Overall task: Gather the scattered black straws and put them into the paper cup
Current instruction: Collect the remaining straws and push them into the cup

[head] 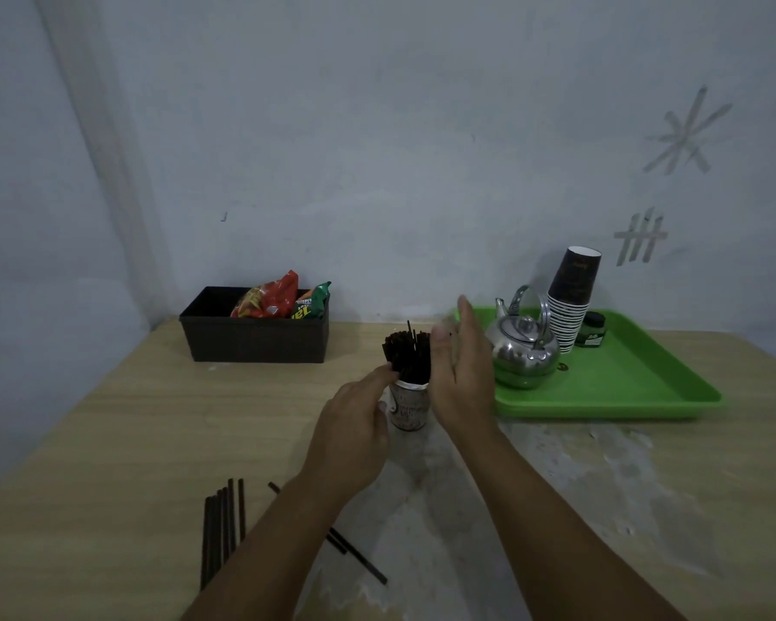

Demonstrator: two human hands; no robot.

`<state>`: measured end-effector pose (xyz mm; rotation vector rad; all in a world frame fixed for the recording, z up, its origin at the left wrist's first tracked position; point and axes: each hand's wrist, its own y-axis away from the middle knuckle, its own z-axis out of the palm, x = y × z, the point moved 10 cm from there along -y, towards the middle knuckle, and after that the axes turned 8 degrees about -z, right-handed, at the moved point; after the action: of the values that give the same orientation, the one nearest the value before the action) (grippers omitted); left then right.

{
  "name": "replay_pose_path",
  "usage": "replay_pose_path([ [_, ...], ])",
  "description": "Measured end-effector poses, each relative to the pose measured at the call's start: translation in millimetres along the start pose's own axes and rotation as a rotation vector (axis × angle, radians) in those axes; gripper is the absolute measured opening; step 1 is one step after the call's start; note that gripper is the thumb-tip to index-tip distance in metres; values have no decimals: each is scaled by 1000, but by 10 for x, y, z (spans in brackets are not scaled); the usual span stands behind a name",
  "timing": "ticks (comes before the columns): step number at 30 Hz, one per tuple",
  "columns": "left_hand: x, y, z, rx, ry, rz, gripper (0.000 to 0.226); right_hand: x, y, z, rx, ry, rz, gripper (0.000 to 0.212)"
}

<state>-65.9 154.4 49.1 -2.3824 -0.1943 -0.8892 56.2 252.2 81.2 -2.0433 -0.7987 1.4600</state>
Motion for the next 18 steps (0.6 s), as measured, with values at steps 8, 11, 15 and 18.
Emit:
replay_pose_path([
  [8, 15, -7, 7, -48, -10, 5, 55, -20, 58, 94, -150, 134, -51, 70],
  [11, 8, 45, -133, -22, 5, -17, 44, -376, 125, -196, 61, 137, -159, 55],
  [15, -154, 245, -486, 60, 13, -119, 27, -790, 423, -146, -30, 96, -260, 28],
  [18, -369, 461, -764, 107, 1, -224, 21, -702, 750, 232, -368, 195, -99, 25],
])
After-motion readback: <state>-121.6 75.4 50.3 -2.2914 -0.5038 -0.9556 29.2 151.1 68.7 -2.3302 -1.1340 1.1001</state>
